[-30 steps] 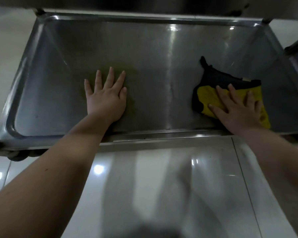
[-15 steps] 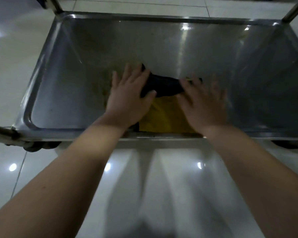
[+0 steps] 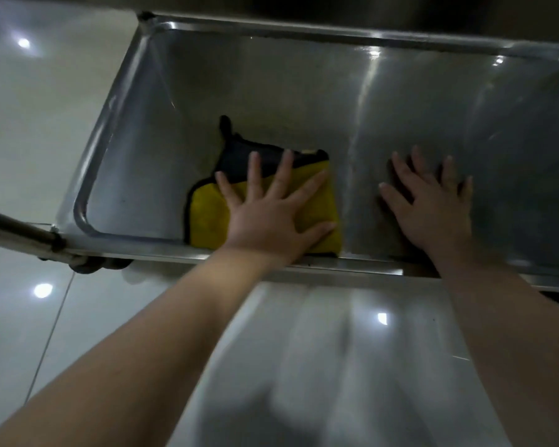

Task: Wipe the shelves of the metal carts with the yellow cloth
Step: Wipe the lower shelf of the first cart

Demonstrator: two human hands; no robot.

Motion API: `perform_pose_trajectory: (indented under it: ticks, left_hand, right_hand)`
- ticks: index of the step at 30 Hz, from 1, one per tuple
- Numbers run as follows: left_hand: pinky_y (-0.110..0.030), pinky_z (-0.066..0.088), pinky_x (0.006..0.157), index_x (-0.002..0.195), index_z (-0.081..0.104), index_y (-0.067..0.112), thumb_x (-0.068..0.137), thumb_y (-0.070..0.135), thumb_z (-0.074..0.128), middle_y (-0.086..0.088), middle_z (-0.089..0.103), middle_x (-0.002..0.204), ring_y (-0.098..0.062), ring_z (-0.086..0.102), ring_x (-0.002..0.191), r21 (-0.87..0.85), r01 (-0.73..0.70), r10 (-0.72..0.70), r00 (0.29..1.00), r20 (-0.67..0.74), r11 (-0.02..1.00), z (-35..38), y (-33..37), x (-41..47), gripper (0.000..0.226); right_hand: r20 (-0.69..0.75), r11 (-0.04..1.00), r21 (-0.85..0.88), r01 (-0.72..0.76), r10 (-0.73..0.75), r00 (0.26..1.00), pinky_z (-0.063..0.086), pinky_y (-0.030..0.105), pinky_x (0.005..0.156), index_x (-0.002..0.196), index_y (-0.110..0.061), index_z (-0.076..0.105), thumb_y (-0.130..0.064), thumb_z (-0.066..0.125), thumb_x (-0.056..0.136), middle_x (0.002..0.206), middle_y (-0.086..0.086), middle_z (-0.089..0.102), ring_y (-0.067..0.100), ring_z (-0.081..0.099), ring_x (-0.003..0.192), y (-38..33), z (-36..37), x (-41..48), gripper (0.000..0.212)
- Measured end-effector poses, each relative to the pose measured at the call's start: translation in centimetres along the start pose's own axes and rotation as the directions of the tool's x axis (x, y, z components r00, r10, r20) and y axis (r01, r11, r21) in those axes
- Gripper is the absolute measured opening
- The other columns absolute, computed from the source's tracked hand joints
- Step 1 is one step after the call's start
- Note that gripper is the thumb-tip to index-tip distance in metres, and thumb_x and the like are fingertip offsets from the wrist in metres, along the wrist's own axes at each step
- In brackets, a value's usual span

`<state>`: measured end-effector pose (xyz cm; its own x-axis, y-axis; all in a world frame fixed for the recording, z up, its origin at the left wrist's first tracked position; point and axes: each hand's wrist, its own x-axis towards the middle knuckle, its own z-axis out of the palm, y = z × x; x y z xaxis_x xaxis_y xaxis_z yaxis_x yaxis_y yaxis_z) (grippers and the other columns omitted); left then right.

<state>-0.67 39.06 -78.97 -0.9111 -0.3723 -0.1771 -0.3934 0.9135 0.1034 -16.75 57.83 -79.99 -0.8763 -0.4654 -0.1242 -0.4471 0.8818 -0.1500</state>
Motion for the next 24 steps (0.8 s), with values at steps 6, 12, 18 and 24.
perform_pose_trajectory:
  ticks: [6, 12, 18, 24]
  left_hand:
    - [-0.081, -0.01, 0.101, 0.144, -0.013, 0.063, 0.073, 0.093, 0.013, 0.002, -0.023, 0.162, -0.05, -0.022, 0.143, -0.063, 0.353, -0.353, 0.936, 0.022, 0.933, -1.2, -5.4, 0.8, 0.082]
    - [-0.083, -0.011, 0.094, 0.149, -0.007, 0.056, 0.08, 0.087, 0.016, -0.005, -0.017, 0.164, -0.058, -0.02, 0.14, -0.044, 0.165, -0.163, 0.985, 0.046, 0.985, -1.7, 4.3, 8.6, 0.078]
    - [-0.077, -0.006, 0.106, 0.146, -0.005, 0.061, 0.081, 0.088, 0.016, 0.009, -0.012, 0.165, -0.04, -0.012, 0.149, 0.071, -0.011, 0.013, 1.0, -0.027, 0.997, -1.1, -0.5, 7.2, 0.074]
    - [-0.078, -0.007, 0.105, 0.151, 0.004, 0.054, 0.083, 0.085, 0.02, 0.003, -0.009, 0.165, -0.043, -0.011, 0.148, -0.057, 0.521, -0.523, 0.852, -0.02, 0.852, -2.6, -10.3, 6.3, 0.077]
  right_hand:
    - [-0.003, 0.989, -0.145, 0.014, -0.015, 1.0, -0.001, 0.064, 0.116, 0.153, -0.046, 0.007, -0.074, 0.021, 0.091, 0.165, -0.008, 0.001, 0.042, -0.002, 0.149, -1.2, 0.4, 0.2, 0.07]
    - [0.033, 0.99, -0.142, 0.01, -0.005, 0.999, -0.001, 0.063, 0.116, 0.153, -0.047, 0.004, -0.069, 0.015, 0.092, 0.165, -0.009, -0.001, 0.039, -0.006, 0.149, -1.2, 0.1, 0.7, 0.066]
    - [0.045, 0.994, -0.102, 0.023, -0.019, 0.999, -0.003, 0.062, 0.117, 0.153, -0.047, 0.005, -0.057, 0.028, 0.099, 0.165, -0.012, -0.001, 0.036, -0.008, 0.15, -0.6, 0.0, 1.0, 0.06]
    - [0.012, 0.991, -0.129, 0.021, -0.019, 1.0, -0.003, 0.062, 0.117, 0.154, -0.045, 0.004, -0.06, 0.023, 0.097, 0.165, -0.008, 0.001, 0.039, -0.006, 0.149, -1.4, 0.2, 0.7, 0.062]
